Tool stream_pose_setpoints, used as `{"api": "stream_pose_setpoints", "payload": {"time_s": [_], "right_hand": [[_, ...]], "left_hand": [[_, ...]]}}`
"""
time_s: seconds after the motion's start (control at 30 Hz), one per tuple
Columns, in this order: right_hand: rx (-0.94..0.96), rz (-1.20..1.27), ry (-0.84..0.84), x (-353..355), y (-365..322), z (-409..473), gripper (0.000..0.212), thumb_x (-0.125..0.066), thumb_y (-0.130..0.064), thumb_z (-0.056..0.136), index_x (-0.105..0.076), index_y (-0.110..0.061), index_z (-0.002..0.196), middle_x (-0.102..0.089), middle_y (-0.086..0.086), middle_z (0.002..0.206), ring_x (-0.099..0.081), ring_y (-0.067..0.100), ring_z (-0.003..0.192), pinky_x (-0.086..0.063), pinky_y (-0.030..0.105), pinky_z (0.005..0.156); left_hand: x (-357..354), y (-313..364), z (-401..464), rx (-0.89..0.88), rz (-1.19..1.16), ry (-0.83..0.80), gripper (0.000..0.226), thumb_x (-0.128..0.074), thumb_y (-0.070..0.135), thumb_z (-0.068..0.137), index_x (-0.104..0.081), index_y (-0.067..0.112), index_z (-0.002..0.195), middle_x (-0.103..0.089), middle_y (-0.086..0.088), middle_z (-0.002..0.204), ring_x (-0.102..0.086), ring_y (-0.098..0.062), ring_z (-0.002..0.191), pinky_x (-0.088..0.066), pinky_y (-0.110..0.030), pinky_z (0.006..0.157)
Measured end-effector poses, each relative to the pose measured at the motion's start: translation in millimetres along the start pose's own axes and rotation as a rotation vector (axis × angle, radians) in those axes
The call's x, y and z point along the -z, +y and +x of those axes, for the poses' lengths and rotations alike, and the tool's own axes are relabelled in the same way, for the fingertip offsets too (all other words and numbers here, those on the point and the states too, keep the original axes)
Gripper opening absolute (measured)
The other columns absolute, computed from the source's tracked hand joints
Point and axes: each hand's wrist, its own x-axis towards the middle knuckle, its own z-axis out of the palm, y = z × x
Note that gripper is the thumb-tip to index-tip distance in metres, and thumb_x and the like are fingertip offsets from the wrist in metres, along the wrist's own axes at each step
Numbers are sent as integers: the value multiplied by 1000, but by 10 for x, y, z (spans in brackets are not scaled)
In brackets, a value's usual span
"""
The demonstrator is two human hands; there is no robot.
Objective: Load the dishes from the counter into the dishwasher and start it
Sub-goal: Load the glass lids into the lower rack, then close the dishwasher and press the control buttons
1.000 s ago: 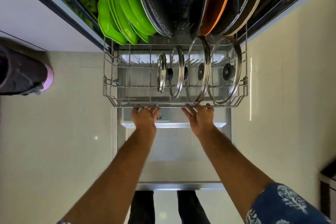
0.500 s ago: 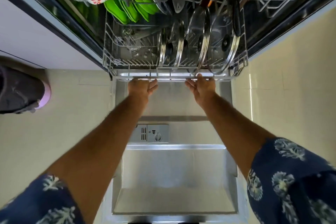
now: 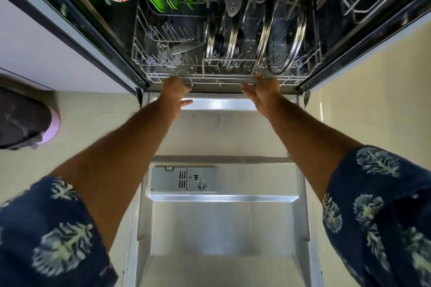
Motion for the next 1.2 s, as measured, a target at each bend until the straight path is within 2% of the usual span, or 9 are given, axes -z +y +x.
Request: {"api": "stream_pose_setpoints", "payload": {"time_s": [0.27, 0.37, 0.63, 0.77, 0.83, 0.97, 1.03, 1.1, 1.2], "right_hand": [[-58, -10, -35, 544, 658, -807, 34, -51, -14, 102, -43, -13, 135, -54, 18, 135, -63, 38, 112, -51, 53, 98], [-204, 54, -36, 923, 1297, -1607, 9, -52, -20, 102, -54, -19, 110, -60, 21, 127, -66, 36, 102, -54, 50, 90], [-565, 203, 210, 2017, 3075, -3244, 44, -52, -41, 99, -54, -11, 130, -65, 18, 126, -65, 34, 111, -50, 48, 99], [-610, 195, 259, 2309, 3750, -3581, 44, -46, -46, 101, -60, -8, 119, -65, 18, 124, -61, 35, 117, -43, 51, 108], [-646, 175, 260, 2337, 4031, -3619, 52, -43, -51, 101, -62, -6, 116, -67, 17, 121, -61, 40, 116, -42, 51, 108], [-675, 331, 302, 2354, 4449, -3505, 46, -56, -62, 89, -57, -16, 86, -60, 3, 82, -65, 24, 72, -51, 37, 79], [-582, 510, 276, 2400, 4666, -3405, 58, -47, -70, 89, -60, -16, 106, -62, 6, 106, -63, 23, 99, -48, 44, 92], [-473, 677, 274, 2421, 4761, -3297, 85, -37, -76, 89, -41, -14, 146, -49, 9, 145, -45, 29, 136, -31, 55, 114], [-362, 799, 251, 2448, 4714, -3135, 88, -43, -79, 85, -43, -16, 146, -53, 12, 142, -48, 33, 133, -32, 59, 113]], "left_hand": [[-19, -663, -1110, -2, -119, -75, 39, -45, 3, 101, -52, 15, 138, -59, -5, 133, -59, -21, 120, -52, -46, 98], [41, -1282, -1879, 134, -215, -48, 33, -48, 8, 101, -56, 14, 132, -62, -6, 130, -60, -24, 117, -52, -46, 93], [118, -3305, -3384, 537, -378, 83, 32, -48, 15, 102, -54, 9, 133, -62, -12, 130, -60, -28, 115, -51, -41, 87], [152, -4123, -3597, 683, -320, 130, 32, -60, 33, 97, -66, 6, 113, -70, -17, 110, -67, -25, 93, -55, -36, 69], [179, -4424, -3560, 735, -311, 215, 49, -64, 57, 88, -66, 11, 106, -69, -9, 97, -68, -24, 89, -58, -39, 68], [180, -4864, -3393, 769, -567, 323, 113, -61, 88, 59, -51, 9, 139, -61, -15, 130, -56, -34, 125, -52, -51, 90], [123, -4959, -3330, 652, -797, 328, 101, -58, 81, 75, -41, 13, 149, -56, -11, 135, -54, -32, 128, -44, -58, 103], [77, -4970, -3244, 528, -997, 326, 83, -53, 68, 89, -35, 17, 151, -49, -14, 145, -52, -36, 129, -36, -62, 110], [45, -4995, -3196, 452, -1120, 298, 82, -57, 68, 87, -39, 16, 148, -53, -18, 137, -57, -38, 120, -42, -64, 105]]}}
